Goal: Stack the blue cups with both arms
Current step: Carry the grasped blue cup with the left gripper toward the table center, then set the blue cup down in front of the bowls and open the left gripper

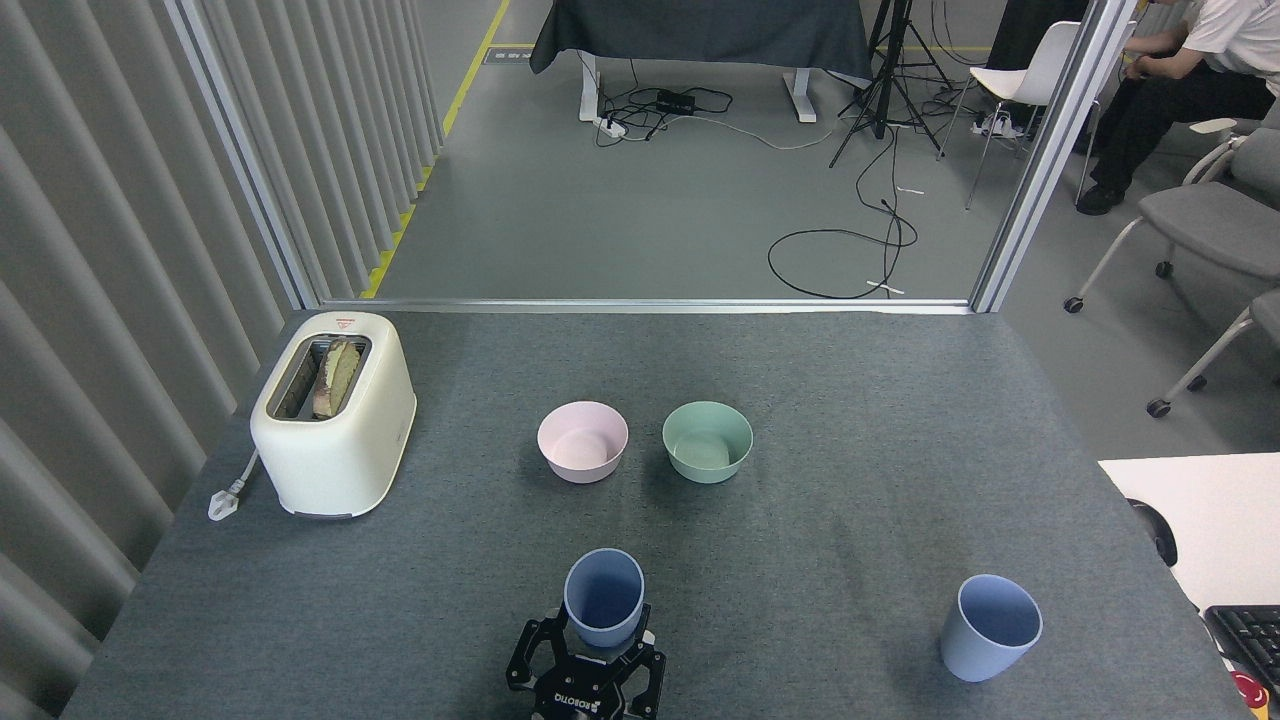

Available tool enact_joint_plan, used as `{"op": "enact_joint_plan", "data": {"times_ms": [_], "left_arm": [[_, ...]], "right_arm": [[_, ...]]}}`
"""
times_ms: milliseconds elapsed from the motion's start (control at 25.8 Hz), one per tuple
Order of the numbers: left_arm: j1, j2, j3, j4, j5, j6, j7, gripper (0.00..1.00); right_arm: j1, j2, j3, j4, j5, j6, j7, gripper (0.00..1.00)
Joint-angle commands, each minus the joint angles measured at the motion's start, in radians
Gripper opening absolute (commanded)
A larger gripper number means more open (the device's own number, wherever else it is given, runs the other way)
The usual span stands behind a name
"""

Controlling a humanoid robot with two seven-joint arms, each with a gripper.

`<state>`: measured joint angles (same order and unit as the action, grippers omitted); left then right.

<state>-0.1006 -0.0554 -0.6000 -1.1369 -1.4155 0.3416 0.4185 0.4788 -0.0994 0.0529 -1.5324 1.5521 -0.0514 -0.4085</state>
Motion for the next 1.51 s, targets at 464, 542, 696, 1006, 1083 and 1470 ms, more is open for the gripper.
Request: {"op": "enact_joint_plan", "data": {"times_ms": [464,542,696,1006,1083,1470], "left_arm": [[0.024,-0.003,0.002,0.037,0.003,-0.001,-0.001,0.67],[0.021,-0.003,0.002,0.043,0.006,-0.003,-0.001,0.69],[0.019,-0.003,0.003,0.048,0.013,-0.003,-0.001,0.72],[0.018,-0.003,0.003,0.06,0.015,-0.003,-0.001,0.73],[0.018,-0.003,0.003,0.06,0.015,-0.003,-0.001,0.73],[0.021,-0.004,0.006,0.054,0.018,0.001,-0.001,0.98]], "right_arm": [[0.001,0.0,0.013,0.002,-0.004,0.002,-0.013,1.0],[0.001,0.0,0.015,0.002,-0.004,0.002,-0.015,1.0],[0.001,0.0,0.015,0.008,-0.006,0.002,-0.016,1.0],[0.001,0.0,0.015,0.009,-0.007,0.002,-0.018,1.0],[0.001,0.0,0.015,0.009,-0.007,0.002,-0.018,1.0],[0.001,0.0,0.015,0.009,-0.007,0.002,-0.018,1.0]]}}
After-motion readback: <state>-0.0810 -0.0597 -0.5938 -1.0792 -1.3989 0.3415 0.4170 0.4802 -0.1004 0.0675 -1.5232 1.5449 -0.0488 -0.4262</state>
